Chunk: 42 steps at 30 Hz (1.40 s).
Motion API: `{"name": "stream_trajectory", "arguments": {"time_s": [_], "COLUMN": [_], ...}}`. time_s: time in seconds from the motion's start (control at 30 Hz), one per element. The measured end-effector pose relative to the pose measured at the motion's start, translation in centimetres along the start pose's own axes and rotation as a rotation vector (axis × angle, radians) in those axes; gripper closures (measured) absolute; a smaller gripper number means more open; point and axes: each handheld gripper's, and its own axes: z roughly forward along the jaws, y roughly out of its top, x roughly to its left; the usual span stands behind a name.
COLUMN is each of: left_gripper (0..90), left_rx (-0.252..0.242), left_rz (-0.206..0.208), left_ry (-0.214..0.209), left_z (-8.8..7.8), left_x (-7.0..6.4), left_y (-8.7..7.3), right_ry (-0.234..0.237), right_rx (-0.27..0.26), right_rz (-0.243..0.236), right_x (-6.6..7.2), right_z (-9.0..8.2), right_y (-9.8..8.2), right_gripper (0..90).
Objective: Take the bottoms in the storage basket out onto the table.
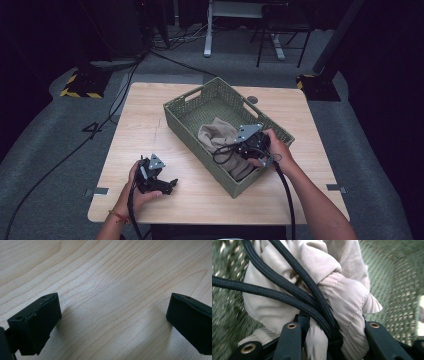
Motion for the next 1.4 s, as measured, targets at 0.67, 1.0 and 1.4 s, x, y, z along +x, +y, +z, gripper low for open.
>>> {"name": "stream_trajectory", "arguments": {"time_s": [0.67, 1.0, 1.4], "left_gripper": [0.3, 0.3, 0.3], "left_rx": [-0.002, -0.002, -0.001], "left_rz": [-0.003, -0.004, -0.002], "left_ry": [0.001, 0.001, 0.000], "left_z": [0.0, 0.0, 0.0], "left_x": [-0.1, 0.0, 0.0], "left_y": [0.0, 0.0, 0.0], "right_ry": [-0.185, -0.279, -0.374], "right_rx": [-0.382, -0.510, -0.576], "right_rz": [0.144, 0.175, 0.234], "right_x": [-2.5, -3.2, -4.1], "right_z": [-8.0, -14.1, -20.2], "right_y": [-1.4, -3.0, -6.3], "right_gripper": [67.1, 67.4, 67.8]}}
